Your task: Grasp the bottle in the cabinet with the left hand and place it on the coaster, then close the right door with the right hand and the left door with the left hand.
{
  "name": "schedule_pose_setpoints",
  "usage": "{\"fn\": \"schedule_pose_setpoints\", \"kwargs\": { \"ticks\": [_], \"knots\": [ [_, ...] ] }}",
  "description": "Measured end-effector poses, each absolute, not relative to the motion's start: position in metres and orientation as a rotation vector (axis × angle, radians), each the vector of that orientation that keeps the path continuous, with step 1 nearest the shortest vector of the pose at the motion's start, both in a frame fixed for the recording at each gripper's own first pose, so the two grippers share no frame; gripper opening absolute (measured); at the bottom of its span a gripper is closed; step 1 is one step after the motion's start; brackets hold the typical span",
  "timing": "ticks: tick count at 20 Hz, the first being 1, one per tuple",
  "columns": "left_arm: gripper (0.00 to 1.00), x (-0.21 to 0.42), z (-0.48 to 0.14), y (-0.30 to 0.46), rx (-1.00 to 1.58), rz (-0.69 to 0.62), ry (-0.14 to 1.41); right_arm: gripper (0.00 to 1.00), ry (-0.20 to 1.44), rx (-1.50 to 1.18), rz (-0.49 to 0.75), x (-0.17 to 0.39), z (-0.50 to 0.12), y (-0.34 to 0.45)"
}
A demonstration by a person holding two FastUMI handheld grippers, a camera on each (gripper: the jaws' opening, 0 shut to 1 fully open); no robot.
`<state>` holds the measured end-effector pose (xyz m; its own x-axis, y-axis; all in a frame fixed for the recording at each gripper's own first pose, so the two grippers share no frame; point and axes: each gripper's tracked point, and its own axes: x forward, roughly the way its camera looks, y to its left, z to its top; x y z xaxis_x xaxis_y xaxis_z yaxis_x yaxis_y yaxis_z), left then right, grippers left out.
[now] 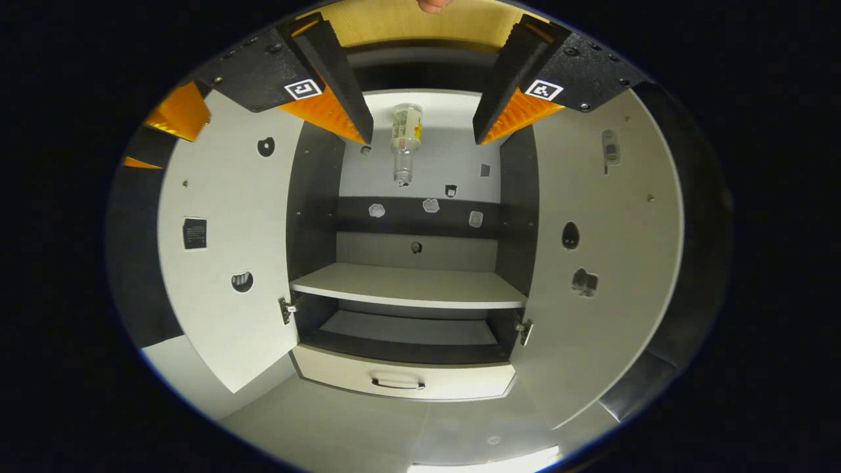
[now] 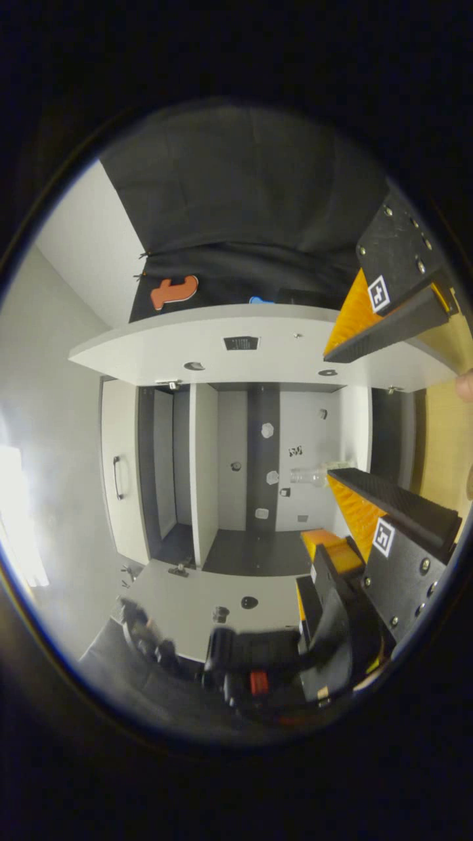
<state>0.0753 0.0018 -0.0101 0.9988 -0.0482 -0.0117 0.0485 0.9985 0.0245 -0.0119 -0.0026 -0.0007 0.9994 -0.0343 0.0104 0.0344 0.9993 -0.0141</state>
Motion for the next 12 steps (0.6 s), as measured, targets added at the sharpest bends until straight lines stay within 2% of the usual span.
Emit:
{"fn": "schedule_pose_setpoints", "kwargs": {
  "ticks": [1, 2, 5, 6, 12],
  "knots": [
    [0.96, 0.089, -0.014, 0.0, 0.03, -0.054, 0.018, 0.93, -0.014, -0.014, -0.041, -0.013, 0.001, -0.004],
    [0.96, 0.104, -0.016, -0.002, 0.034, -0.059, 0.024, 0.97, -0.019, -0.013, -0.051, -0.014, 0.001, -0.007],
    [0.96, 0.146, -0.028, -0.009, 0.035, -0.074, 0.05, 1.0, -0.036, -0.011, -0.098, -0.027, 0.006, -0.023],
    [0.96, 0.159, -0.031, -0.013, 0.035, -0.08, 0.053, 0.97, -0.042, -0.009, -0.113, -0.035, 0.006, -0.033],
    [0.96, 0.236, -0.059, -0.029, 0.047, -0.105, 0.109, 0.97, -0.063, -0.028, -0.23, -0.049, 0.009, -0.065]
  ]
}}
